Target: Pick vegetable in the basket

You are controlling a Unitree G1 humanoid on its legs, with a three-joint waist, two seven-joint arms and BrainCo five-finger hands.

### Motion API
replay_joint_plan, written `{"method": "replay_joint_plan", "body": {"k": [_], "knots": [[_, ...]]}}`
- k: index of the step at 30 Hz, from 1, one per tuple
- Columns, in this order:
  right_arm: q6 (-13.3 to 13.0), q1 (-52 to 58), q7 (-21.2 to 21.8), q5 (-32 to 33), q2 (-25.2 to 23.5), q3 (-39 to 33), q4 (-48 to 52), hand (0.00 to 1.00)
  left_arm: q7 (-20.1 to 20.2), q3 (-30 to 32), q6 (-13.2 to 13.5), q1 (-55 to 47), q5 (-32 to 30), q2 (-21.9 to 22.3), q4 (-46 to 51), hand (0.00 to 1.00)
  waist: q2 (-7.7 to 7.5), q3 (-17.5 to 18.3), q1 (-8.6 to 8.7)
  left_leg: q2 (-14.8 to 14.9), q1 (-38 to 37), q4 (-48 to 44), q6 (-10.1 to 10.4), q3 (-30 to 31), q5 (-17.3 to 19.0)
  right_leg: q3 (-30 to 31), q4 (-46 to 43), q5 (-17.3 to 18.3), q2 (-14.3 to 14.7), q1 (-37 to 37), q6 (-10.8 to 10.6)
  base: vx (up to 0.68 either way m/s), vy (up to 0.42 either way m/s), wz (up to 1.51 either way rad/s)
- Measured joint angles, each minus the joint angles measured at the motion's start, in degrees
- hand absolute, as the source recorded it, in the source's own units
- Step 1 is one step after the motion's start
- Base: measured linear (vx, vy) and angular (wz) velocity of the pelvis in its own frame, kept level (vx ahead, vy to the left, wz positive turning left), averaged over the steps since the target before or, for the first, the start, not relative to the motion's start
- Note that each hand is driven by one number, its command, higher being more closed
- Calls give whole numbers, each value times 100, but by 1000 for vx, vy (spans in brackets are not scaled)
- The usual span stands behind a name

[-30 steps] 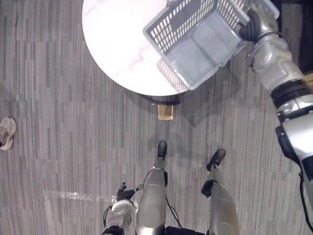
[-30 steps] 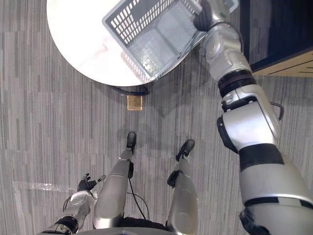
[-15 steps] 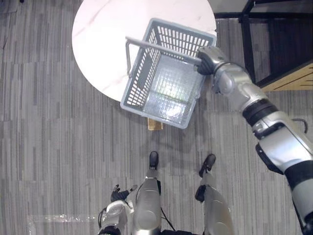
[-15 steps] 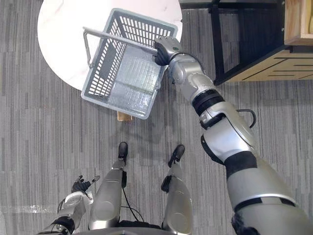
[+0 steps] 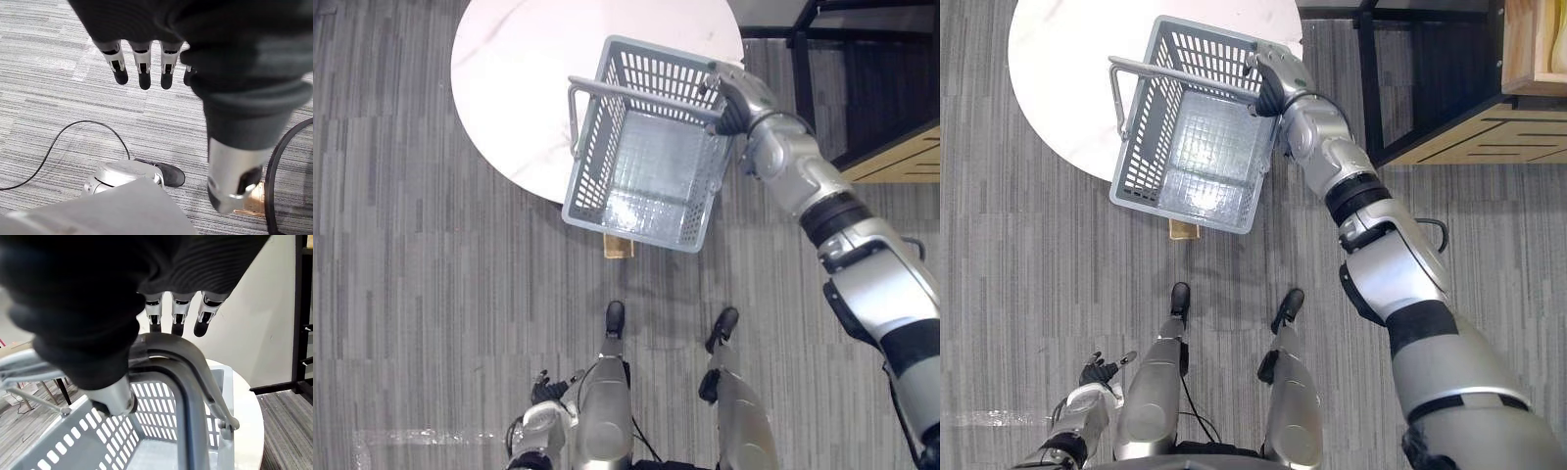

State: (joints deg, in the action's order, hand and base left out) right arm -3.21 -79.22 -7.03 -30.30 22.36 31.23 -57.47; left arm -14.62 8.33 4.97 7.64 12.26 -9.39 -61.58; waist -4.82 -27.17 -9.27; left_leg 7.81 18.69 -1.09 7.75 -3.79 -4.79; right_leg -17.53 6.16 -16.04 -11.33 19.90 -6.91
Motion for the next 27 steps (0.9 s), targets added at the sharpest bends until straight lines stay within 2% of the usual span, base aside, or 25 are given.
{"method": "replay_joint_plan", "body": {"k": [5,8,11,17,18,19,27], "knots": [[25,-230,-25,165,-112,-230,-48,0,-13,28,-4,0,-4,-31,0,0,-83,3,-17,7,-12,5,1,-1,-7,1,0,-1,8,-8,0,1,2,0],[39,-303,-27,183,-264,-343,-46,0,-17,125,-12,-4,-7,-66,1,0,-203,2,-21,30,-92,23,2,-45,-7,62,0,-1,30,-35,0,1,-1,-10],[51,-331,-20,220,-393,-371,-17,0,-15,139,-13,3,-11,-103,16,0,-256,1,-20,61,-97,26,16,-45,-15,62,0,0,61,-38,0,-2,-2,-2],[76,-330,-5,222,-748,-374,-19,0,-21,170,-17,3,-23,-142,16,0,-301,-14,-39,166,-88,105,88,8,-75,-62,0,4,160,-38,0,-8,-7,2],[76,-330,-5,221,-773,-377,-20,0,-22,169,-16,3,-23,-146,17,0,-305,-16,-39,167,-83,107,92,19,-80,-82,0,24,160,-40,26,-18,-6,7],[76,-330,-5,221,-789,-379,-22,0,-23,167,-15,5,-23,-152,27,0,-324,-25,-39,154,-72,114,98,71,-92,-102,0,109,156,-48,148,-15,-4,13],[134,-181,-5,213,-817,-443,-171,0,-53,167,-18,3,-159,-155,43,0,-338,-31,-103,187,9,196,122,254,-178,-250,0,117,189,-48,157,-13,3,10]]}}
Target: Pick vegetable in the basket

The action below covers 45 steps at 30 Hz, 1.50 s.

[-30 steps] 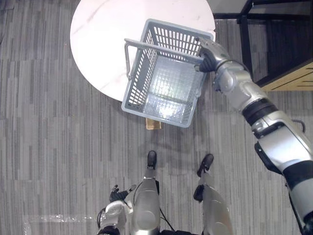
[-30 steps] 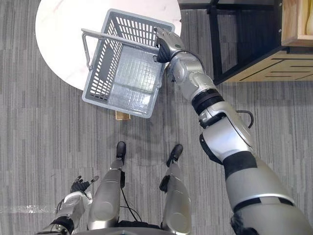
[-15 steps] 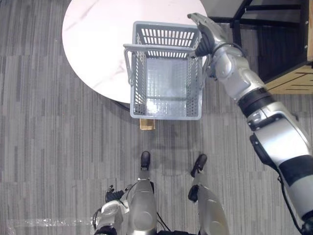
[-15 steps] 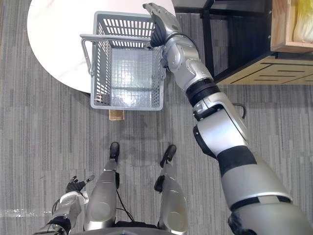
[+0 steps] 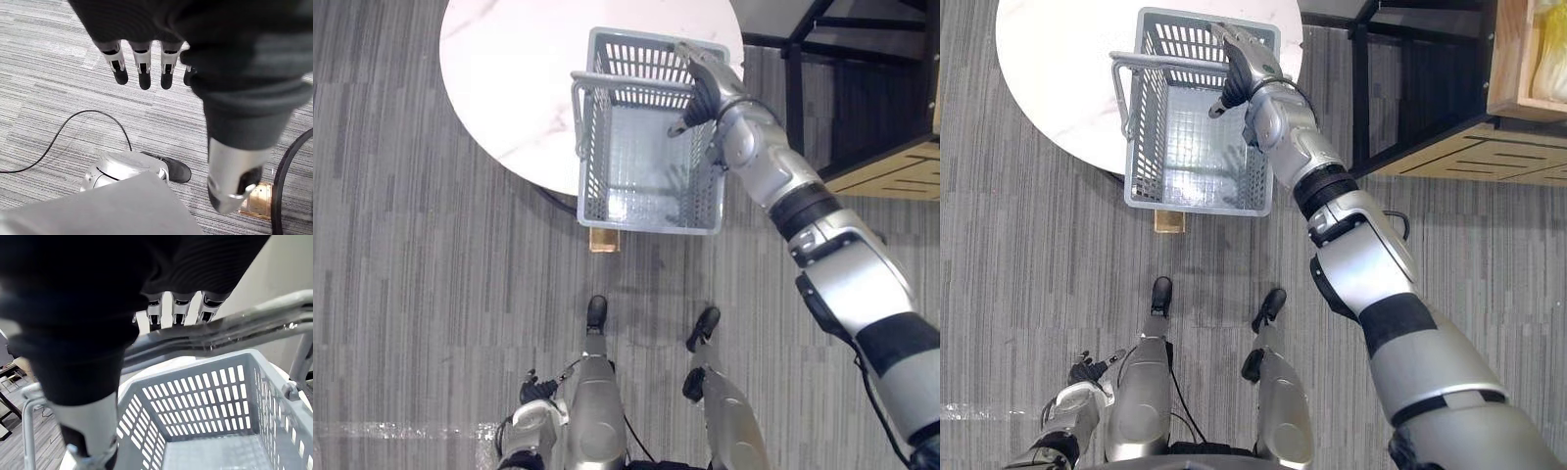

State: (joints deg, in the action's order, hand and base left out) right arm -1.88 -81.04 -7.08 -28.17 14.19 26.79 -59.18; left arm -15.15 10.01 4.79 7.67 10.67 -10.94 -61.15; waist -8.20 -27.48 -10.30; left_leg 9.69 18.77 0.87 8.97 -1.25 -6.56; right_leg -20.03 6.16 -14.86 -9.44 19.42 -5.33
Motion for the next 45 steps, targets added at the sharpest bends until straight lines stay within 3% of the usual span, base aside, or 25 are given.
{"method": "replay_joint_plan", "body": {"k": [7,8,12,19,29,33,39,45], "knots": [[6,17,-116,-58,-27,-260,-28,0,-24,-49,7,1,-31,-26,19,0,-36,-24,-64,0,107,-2,11,98,-8,-127,0,34,-3,30,25,-10,4,6],[7,10,-165,-59,2,-353,-33,100,-26,-73,12,1,-30,-32,24,0,-28,-42,-65,-6,161,1,28,171,-18,-174,0,51,-6,40,33,-25,13,21],[14,-198,-276,-63,140,-551,-248,100,-33,-161,8,-2,-17,-32,-1,0,-9,-81,-92,-41,343,3,50,333,-45,-321,1,95,-39,125,61,-45,27,23],[-86,-458,-494,-127,765,-679,-305,100,-38,-438,19,0,33,0,-10,0,306,-289,-97,-204,599,2,-38,463,-140,-441,0,94,-187,281,59,-47,44,12],[-90,-405,-509,-566,848,-579,-242,100,-30,-751,13,3,32,68,-34,0,407,-310,-142,-215,561,-6,-45,362,-145,-359,0,92,-203,305,57,-37,20,-4],[-125,-276,-447,-574,839,-240,-220,100,-21,-750,7,2,27,127,-29,0,495,-336,-188,-203,349,-6,-39,329,-140,-319,0,91,-194,130,60,-22,8,-6],[-136,38,-211,-569,837,316,-89,100,14,-735,-4,-2,2,138,19,0,502,-325,-239,-192,-63,71,-33,173,-133,-221,1,92,-194,-162,62,-18,2,-10],[-222,650,349,-559,907,1326,1256,100,63,-272,-128,-43,-100,174,14,0,454,-260,-57,-77,-907,238,38,-203,-70,71,2,98,-74,-695,113,18,-10,-30]]}}
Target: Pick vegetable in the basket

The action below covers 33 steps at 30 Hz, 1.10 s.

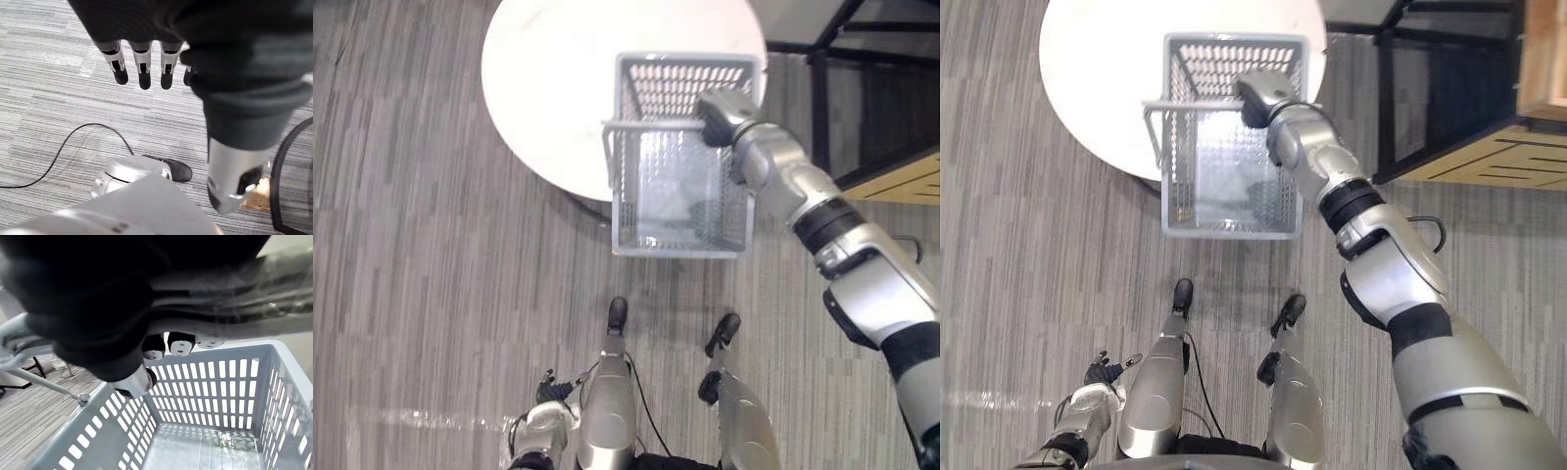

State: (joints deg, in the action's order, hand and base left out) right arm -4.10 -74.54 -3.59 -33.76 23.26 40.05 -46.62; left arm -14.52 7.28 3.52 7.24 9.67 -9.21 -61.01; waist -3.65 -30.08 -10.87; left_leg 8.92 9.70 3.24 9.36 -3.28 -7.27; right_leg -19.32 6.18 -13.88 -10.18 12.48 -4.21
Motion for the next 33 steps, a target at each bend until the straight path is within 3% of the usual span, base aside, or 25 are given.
{"method": "replay_joint_plan", "body": {"k": [1,2,5,8,9,12,18,21,24,30,33], "knots": [[-56,179,98,7,57,187,393,100,5,56,-20,-59,-80,8,-31,0,-19,154,25,40,-134,30,20,-105,44,94,2,20,47,-53,19,16,-16,-41],[-179,432,181,49,45,377,676,100,15,95,-59,-223,-161,5,-65,0,-80,644,127,72,-31,71,61,-198,121,161,2,110,87,132,19,35,-18,-41],[-374,790,401,202,68,768,1269,100,89,181,-120,-482,-214,26,-65,0,-107,1201,294,166,-253,70,67,-426,222,386,2,140,195,80,26,102,-15,-46],[-632,1042,647,454,324,1055,1943,100,149,225,-157,-640,-393,37,-67,0,-123,1570,460,236,-525,55,74,-697,315,603,1,146,286,-29,38,79,-4,-43],[-758,1182,754,559,541,1058,2267,100,176,254,-162,-668,-451,47,-69,0,-135,1695,600,246,-642,54,79,-770,358,686,2,146,313,-89,38,53,5,-36],[-890,1420,870,747,1025,1218,2738,100,229,276,-167,-742,-605,57,-74,0,-192,1940,726,247,-817,43,74,-1013,454,908,4,147,345,-115,37,24,16,-39],[-1033,2234,1044,785,1815,1231,3125,100,271,435,-177,-899,-644,50,-281,0,-212,2234,922,264,-1056,-44,60,-1391,654,1290,29,147,418,-149,36,12,8,-34],[-1109,2801,1100,784,2400,1212,3491,100,370,437,-186,-1040,-655,46,-315,0,-173,2357,967,268,-1125,-110,89,-1713,753,1601,27,126,483,-38,8,21,3,-53],[-1175,3363,1240,782,2874,1123,3700,100,406,438,-189,-1120,-737,47,-480,0,-70,2421,1116,276,-1241,-138,123,-1965,802,1824,2,115,548,-6,-4,40,2,-41],[-1240,4658,1260,646,3427,142,3704,100,518,416,-198,-1165,-853,98,-511,0,46,2486,1227,282,-1532,-154,117,-2253,907,2078,3,113,633,-122,-10,16,12,-23],[-1263,5265,1128,492,3429,-374,3699,100,586,231,-199,-1180,-859,62,-504,0,57,2490,1244,426,-1351,-885,64,-2260,1387,2141,-2,138,627,-262,19,-38,27,-13]]}}
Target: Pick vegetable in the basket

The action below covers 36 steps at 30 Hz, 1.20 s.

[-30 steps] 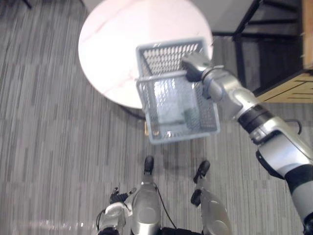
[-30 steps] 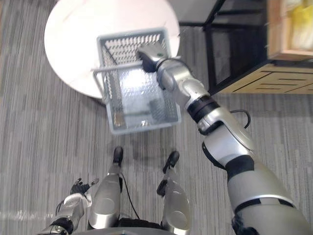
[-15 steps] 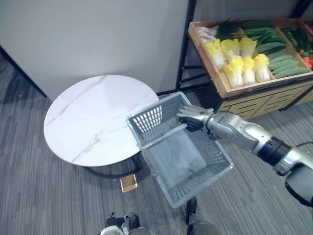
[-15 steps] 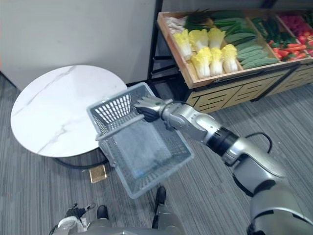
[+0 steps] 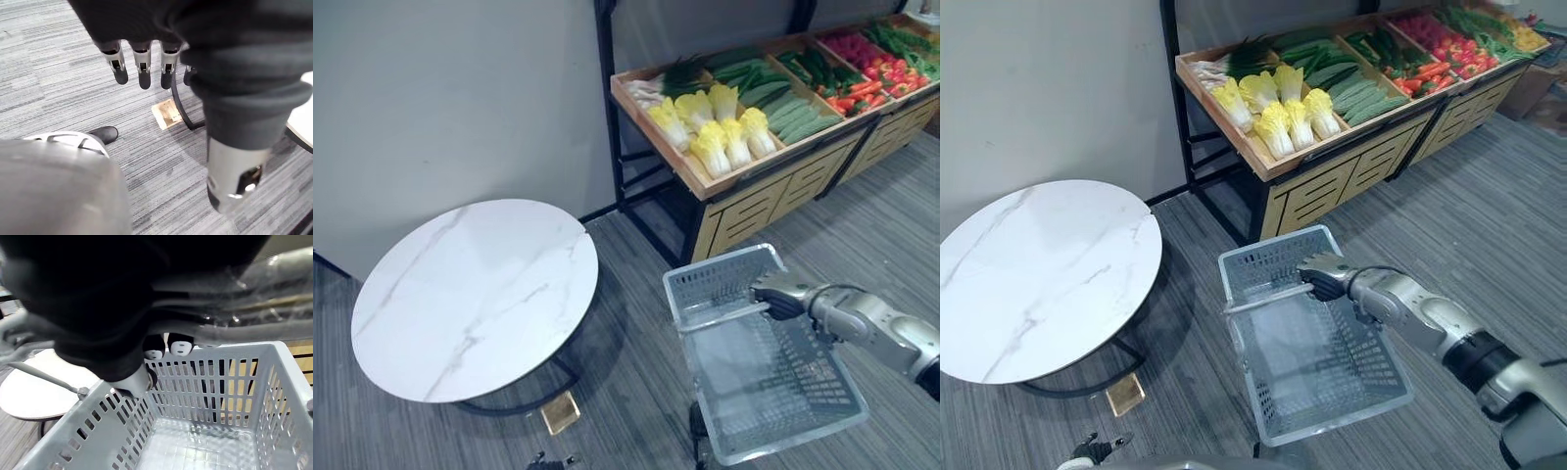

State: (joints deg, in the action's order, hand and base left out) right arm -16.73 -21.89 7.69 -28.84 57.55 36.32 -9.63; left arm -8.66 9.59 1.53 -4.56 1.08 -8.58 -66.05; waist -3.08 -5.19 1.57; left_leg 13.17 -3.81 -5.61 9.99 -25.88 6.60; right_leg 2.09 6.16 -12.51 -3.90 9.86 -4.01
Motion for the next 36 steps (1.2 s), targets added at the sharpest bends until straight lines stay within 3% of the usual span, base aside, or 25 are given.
{"method": "replay_joint_plan", "body": {"k": [4,7,9,10,11,13,14,16,17,21,23,25,26,27,28,29,30,31,32,35,36], "knots": [[-3,933,-229,-171,4,-617,-1,100,7,-265,-7,34,-6,-51,1,0,52,-44,56,175,247,-966,-31,9,495,103,-276,13,-4,53,-47,-79,55,-13],[40,1220,-458,-507,-3,-931,134,100,12,-423,-10,27,-21,-133,17,0,-25,-91,168,249,696,-1894,-161,-286,961,484,-537,85,-22,491,-136,-175,114,-61],[162,1222,-510,-729,-146,-929,199,100,16,-613,-16,76,-90,-234,42,0,-141,-137,125,76,734,-1893,-460,-667,1138,-169,-284,510,-309,697,364,-258,155,-141],[229,1096,-535,-859,-320,-859,195,100,19,-648,-19,91,-230,-199,-4,0,9,-254,15,141,534,-1581,-668,-1209,991,-1303,-694,840,-526,918,869,-208,150,-198],[214,842,-614,-899,-351,-733,169,100,13,-642,-35,87,-250,-152,-12,0,50,-416,-14,242,341,-1448,-659,-1734,903,-2466,-2218,965,-809,1195,1209,-181,136,-194],[151,620,-615,-925,-402,-581,-99,100,20,-717,-44,90,-250,-182,-12,0,84,-497,-31,195,28,-1144,-615,-2298,719,-3516,-3219,1379,-1143,859,1426,-108,107,-186],[116,412,-606,-969,-590,-526,-328,100,38,-748,-45,97,-251,-196,-20,0,40,-487,-165,187,-141,-983,-598,-2886,639,-3898,-3193,1787,-1130,434,1076,-84,64,-207],[109,211,-605,-1017,-748,-505,-420,100,39,-735,-48,154,-250,-211,-74,0,-51,-473,-204,159,-182,-882,-557,-3356,567,-4053,-2765,1914,-1064,193,636,-62,-29,-163],[110,137,-605,-1092,-795,-493,-433,100,45,-678,-57,249,-249,-223,-143,0,-22,-505,-195,107,-245,-769,-518,-3640,473,-4008,-2212,1777,-866,86,501,-37,-57,-114],[157,479,-610,-1267,-797,-559,-412,100,53,-468,-48,274,-262,-61,-172,0,158,-519,48,83,-556,-446,-406,-3808,228,-3693,-1735,1539,-447,-122,564,-32,-54,-61],[188,860,-631,-1350,-798,-871,-276,100,60,-457,-39,306,-354,-48,-113,0,175,-505,150,232,-531,-573,-401,-3816,228,-3674,-1572,1531,-306,-153,571,-74,-67,-23],[233,1030,-780,-1400,-804,-943,-191,100,65,-295,-41,341,-407,-51,-97,0,169,-504,137,655,-449,-1409,-396,-3900,235,-3485,-1382,1583,-126,-176,576,-95,-58,-45],[231,1045,-822,-1402,-800,-942,-181,100,54,-240,-41,332,-406,-51,-101,0,191,-510,145,988,-390,-2059,-416,-3875,220,-3424,-1313,1587,-59,-238,586,-57,-101,-59],[234,1044,-843,-1402,-792,-942,-182,100,40,-234,-42,290,-398,-30,-114,0,299,-506,135,1449,-329,-2895,-560,-3716,124,-3276,-1251,1583,80,-340,620,-37,-108,-61],[232,1043,-847,-1402,-793,-941,-181,100,37,-223,-38,255,-395,-10,-112,0,353,-516,116,1654,-312,-3248,-705,-3599,25,-3183,-1210,1578,155,-417,649,2,-93,-90],[229,1042,-850,-1404,-793,-895,-181,100,25,-172,-26,160,-359,34,-116,0,441,-492,30,1939,-233,-3815,-970,-3253,-299,-2934,-1122,1567,286,-552,702,36,-51,-80],[225,1042,-855,-1404,-795,-875,-179,100,22,-125,-16,112,-347,54,-115,0,438,-494,-12,1988,-92,-4031,-1008,-2952,-374,-2783,-1076,1561,327,-607,725,71,-21,-102],[229,1012,-868,-1403,-800,-859,-177,100,9,-28,40,6,-326,108,-103,0,431,-491,-37,1876,267,-4348,-926,-2149,-262,-2537,-1030,1582,348,-633,779,98,36,-100],[246,929,-878,-1404,-803,-798,-181,100,-1,37,100,-50,-254,152,-55,0,454,-477,-54,1540,605,-4419,-804,-1408,-38,-2258,-1029,1569,313,-619,785,102,55,-103],[267,791,-923,-1404,-805,-624,-186,100,-11,36,112,-283,-167,219,23,0,432,-488,-135,694,1063,-3685,-614,-246,359,-1609,-993,1547,276,-626,756,119,85,-115],[265,789,-934,-1403,-806,-623,-186,100,-10,37,113,-309,-163,221,42,0,432,-488,-152,561,1133,-3360,-591,-48,400,-1505,-975,1540,277,-626,744,132,94,-101]]}}
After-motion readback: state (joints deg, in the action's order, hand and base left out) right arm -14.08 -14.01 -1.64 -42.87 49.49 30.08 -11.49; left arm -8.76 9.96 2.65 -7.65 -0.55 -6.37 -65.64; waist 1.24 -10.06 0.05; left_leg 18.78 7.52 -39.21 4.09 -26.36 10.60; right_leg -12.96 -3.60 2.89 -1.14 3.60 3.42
